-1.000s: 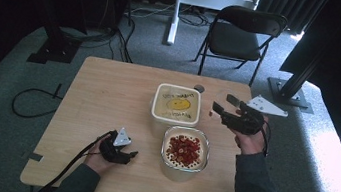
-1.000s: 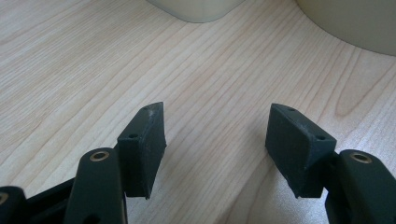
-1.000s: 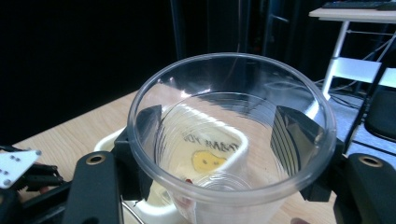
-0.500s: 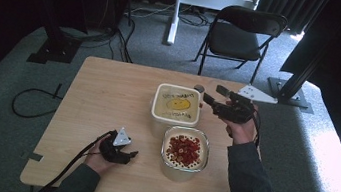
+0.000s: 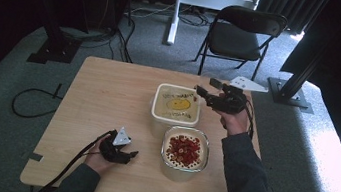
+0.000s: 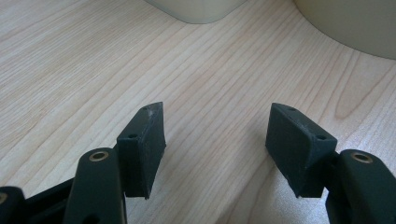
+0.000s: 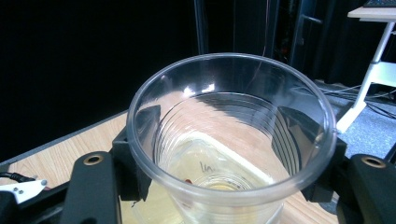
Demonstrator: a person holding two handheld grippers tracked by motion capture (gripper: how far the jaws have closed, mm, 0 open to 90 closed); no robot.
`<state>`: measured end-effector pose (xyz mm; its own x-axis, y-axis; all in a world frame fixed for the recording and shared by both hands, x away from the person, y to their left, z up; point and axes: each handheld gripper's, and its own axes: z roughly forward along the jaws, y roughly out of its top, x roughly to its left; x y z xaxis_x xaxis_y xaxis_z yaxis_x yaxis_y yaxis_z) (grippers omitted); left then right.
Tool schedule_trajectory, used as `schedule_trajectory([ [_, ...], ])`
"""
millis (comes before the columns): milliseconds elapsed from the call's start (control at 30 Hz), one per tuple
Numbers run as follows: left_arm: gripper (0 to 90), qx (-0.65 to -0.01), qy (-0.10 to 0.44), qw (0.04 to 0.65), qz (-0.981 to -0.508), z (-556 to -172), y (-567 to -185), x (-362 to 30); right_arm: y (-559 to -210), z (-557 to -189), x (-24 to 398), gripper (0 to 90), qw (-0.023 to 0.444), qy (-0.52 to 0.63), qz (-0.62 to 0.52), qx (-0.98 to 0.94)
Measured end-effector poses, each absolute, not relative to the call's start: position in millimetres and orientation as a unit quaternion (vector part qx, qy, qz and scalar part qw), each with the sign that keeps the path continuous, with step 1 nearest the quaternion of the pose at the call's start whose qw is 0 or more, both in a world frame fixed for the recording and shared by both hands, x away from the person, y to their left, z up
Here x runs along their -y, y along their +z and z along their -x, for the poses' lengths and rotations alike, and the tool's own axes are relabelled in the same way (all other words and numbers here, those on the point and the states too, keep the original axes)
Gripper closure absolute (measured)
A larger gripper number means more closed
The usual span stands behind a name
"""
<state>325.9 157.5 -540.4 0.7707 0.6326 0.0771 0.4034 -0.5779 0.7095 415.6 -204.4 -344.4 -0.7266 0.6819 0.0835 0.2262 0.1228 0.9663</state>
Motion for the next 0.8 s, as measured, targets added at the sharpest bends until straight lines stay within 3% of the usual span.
schedule_trajectory([
  [800,38.2,-0.296,0.162,0.351,-0.874,-326,-540,-158,-335,-432,185,32.3,0.192,0.584,-0.302,-0.728],
])
